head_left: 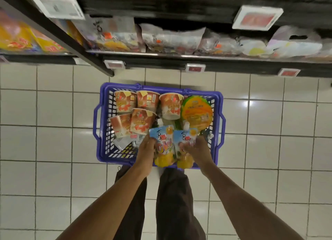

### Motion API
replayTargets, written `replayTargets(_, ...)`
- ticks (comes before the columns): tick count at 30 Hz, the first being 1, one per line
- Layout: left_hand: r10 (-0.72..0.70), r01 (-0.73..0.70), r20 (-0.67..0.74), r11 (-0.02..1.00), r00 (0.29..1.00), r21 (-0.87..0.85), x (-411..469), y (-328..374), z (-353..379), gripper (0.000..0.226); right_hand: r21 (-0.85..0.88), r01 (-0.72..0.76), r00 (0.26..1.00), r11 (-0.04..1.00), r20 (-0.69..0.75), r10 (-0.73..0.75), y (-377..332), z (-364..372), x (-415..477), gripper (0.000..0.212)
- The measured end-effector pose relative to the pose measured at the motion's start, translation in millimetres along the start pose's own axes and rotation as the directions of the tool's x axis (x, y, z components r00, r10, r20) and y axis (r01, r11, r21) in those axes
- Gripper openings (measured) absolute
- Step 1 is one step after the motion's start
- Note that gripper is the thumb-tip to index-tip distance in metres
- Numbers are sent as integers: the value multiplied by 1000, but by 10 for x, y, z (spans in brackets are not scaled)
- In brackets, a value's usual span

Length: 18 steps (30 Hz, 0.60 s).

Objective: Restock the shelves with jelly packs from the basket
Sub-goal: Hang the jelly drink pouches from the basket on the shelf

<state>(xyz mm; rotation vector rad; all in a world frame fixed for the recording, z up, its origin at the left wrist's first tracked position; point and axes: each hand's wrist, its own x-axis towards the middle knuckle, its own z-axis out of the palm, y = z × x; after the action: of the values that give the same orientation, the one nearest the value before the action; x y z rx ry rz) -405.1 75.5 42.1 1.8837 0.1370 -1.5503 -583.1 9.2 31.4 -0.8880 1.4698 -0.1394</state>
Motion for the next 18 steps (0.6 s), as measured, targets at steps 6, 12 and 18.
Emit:
replayTargets(6,-29,53,122,979,992,-198,-936,1253,-121,43,395,8,996,919,80,-43,-1238,-37,-867,59)
replayTargets(12,306,-228,228,922,925,-313,-2531,2764,-258,19,488,168,981,856,3,-195,-2947,-232,-1932,43)
replayTargets(18,656,-581,129,730,744,-361,-4004,3843,-610,33,506,434,848,746,50,-527,-4451,-365,-3096,46)
